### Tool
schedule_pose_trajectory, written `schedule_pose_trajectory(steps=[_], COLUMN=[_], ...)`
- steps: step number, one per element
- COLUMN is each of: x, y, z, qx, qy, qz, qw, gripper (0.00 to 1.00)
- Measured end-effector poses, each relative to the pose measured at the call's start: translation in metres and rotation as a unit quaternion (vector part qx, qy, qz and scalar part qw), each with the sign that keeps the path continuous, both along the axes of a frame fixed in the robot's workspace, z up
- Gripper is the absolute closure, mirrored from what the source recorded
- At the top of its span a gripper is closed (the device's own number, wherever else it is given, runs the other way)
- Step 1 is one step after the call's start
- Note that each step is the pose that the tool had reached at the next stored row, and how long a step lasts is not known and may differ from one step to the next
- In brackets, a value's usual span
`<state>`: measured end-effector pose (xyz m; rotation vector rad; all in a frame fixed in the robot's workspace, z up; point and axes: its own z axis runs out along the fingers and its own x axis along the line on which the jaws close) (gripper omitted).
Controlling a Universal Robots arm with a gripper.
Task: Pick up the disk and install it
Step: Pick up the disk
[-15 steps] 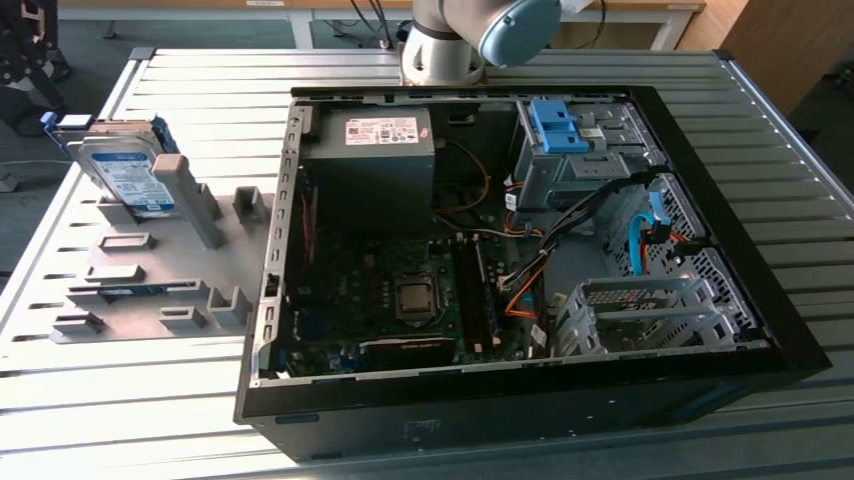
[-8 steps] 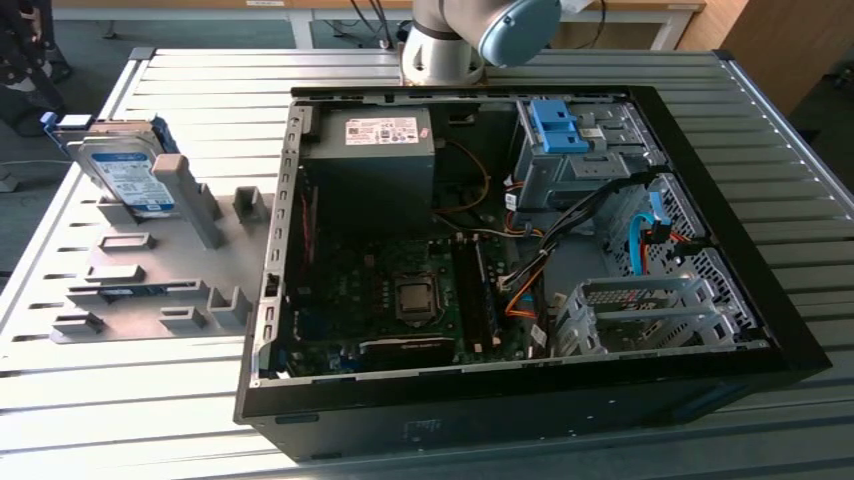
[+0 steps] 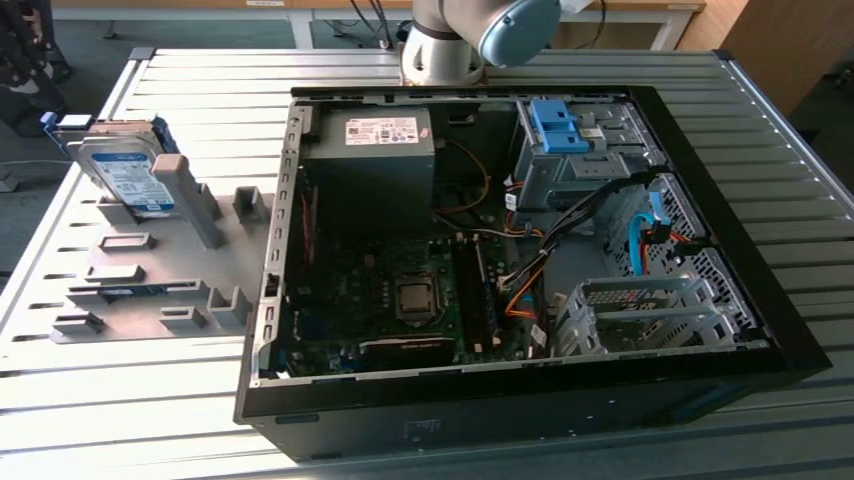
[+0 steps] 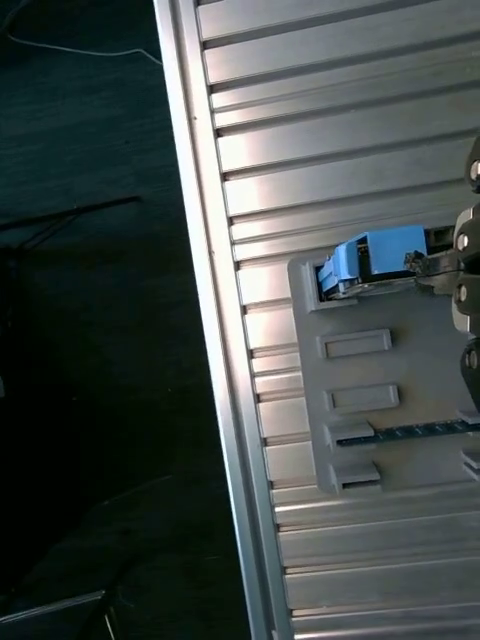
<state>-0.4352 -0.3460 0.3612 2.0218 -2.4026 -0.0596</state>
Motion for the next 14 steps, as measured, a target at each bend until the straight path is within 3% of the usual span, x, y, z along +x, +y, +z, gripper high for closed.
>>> schedule_pose_trajectory(steps=[3,6,8,10,12,13,14], x=[-0.0002,-0.0002,-0.0003,-0.0005,-0.0006,-0.001,-0.0019], y=[0.0001,0.0,0.0003,0.003,0.0087,0.0103,0.0109], z=[-0.001,-0.0027,-0.0056,-0.0087,-0.0124,-0.0143,-0.0161], qx=[0.0002,0.0003,0.0002,0.0001,0.0002,0.0002,0.0002], qy=[0.0,-0.0001,-0.0004,-0.0006,-0.0008,-0.0008,-0.0009], qz=[0.01,0.036,0.037,0.037,0.037,0.037,0.037], qw=[1.0,0.9994,0.9993,0.9993,0.9993,0.9993,0.9993], gripper=[0.89,0.77,0.71,0.65,0.53,0.53,0.47])
